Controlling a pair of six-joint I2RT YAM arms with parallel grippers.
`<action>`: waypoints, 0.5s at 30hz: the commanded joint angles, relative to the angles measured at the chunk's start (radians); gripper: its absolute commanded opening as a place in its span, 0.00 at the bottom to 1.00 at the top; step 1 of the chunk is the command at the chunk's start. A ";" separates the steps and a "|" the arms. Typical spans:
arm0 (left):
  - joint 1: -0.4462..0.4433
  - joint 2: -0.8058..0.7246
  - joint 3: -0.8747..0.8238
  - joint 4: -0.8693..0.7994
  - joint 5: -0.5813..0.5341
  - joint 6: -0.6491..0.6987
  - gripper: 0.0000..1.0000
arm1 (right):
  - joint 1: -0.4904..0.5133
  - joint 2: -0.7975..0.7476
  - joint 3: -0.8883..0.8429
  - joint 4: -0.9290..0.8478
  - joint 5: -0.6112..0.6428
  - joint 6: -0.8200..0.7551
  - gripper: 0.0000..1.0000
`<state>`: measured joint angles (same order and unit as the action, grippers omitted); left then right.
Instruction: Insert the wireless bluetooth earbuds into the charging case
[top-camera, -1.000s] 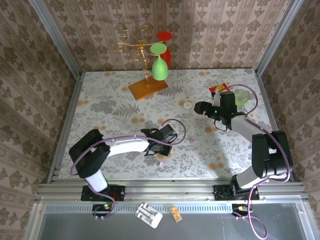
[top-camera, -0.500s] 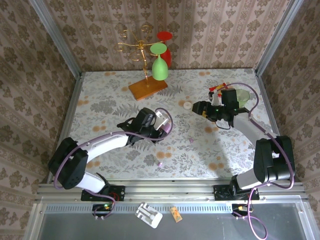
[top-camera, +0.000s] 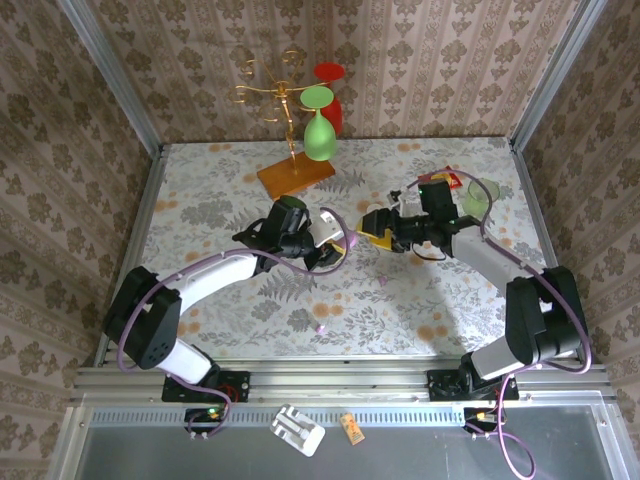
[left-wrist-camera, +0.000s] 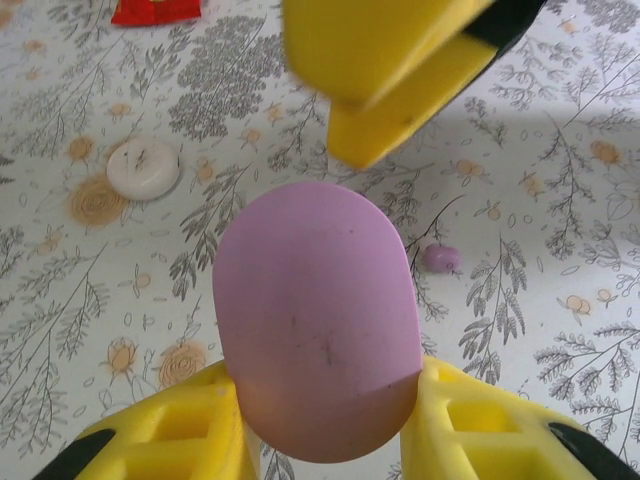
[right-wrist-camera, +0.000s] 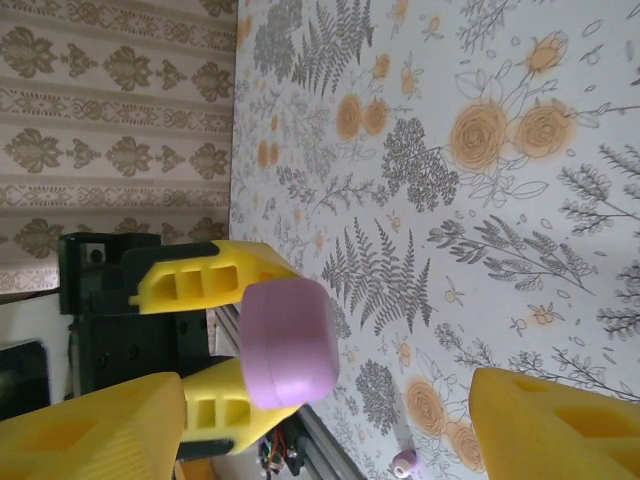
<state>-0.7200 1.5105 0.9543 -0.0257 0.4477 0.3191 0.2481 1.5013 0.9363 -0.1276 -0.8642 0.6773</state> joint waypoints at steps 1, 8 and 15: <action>0.004 -0.003 -0.020 0.050 0.031 0.024 0.27 | 0.014 0.047 0.037 0.019 -0.034 0.023 0.75; 0.011 0.016 -0.006 -0.033 -0.215 -0.225 0.24 | -0.004 0.057 0.073 -0.092 0.111 -0.062 0.75; -0.027 0.005 -0.073 -0.143 -0.481 -0.601 0.23 | -0.004 0.069 0.066 -0.113 0.212 -0.104 0.76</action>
<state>-0.7334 1.5127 0.9092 -0.0811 0.1062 -0.0628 0.2459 1.5608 0.9874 -0.2062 -0.7181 0.6128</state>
